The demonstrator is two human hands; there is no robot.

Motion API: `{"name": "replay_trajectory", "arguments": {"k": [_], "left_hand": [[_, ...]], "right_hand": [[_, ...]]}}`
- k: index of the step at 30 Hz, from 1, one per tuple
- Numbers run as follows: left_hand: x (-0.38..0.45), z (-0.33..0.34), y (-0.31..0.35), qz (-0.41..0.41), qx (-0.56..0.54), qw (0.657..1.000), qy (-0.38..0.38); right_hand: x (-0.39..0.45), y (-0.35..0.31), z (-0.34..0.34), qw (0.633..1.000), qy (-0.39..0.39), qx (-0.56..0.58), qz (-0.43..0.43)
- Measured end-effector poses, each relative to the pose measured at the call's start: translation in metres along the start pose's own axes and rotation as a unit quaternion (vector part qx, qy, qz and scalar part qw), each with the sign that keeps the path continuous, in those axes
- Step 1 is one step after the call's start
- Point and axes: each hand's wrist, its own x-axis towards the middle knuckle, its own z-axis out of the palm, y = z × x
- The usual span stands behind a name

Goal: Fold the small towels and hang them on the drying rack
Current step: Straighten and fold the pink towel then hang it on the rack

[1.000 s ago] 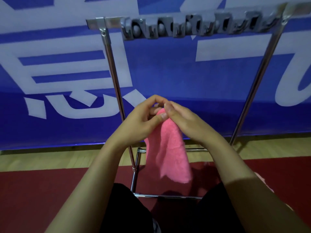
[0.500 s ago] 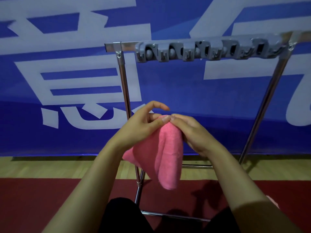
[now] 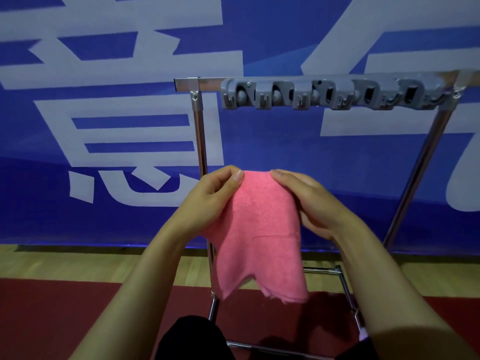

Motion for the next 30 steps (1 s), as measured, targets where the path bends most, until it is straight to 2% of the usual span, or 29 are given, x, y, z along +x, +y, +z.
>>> {"name": "replay_trajectory", "arguments": {"k": [8,11,18,26,30], "left_hand": [[0.015,-0.019,0.018,0.004,-0.021,1.000,-0.023],[0.031,-0.034,0.021,0.008,-0.079,0.997,0.023],[0.091,-0.057,0.030,-0.007,-0.185,0.973,0.136],[0.138,-0.068,0.032,-0.024,-0.174,0.964,0.202],[0.150,-0.065,0.024,0.003,-0.140,0.966,0.217]], "right_hand": [[0.019,-0.024,-0.004,0.996,-0.077,-0.032,-0.026],[0.042,-0.029,0.003,0.998,-0.048,0.000,-0.045],[0.108,-0.058,0.042,0.986,0.032,0.157,-0.043],[0.166,-0.071,0.066,0.976,0.172,0.135,0.000],[0.174,-0.058,0.056,0.970,0.204,0.134,0.002]]}}
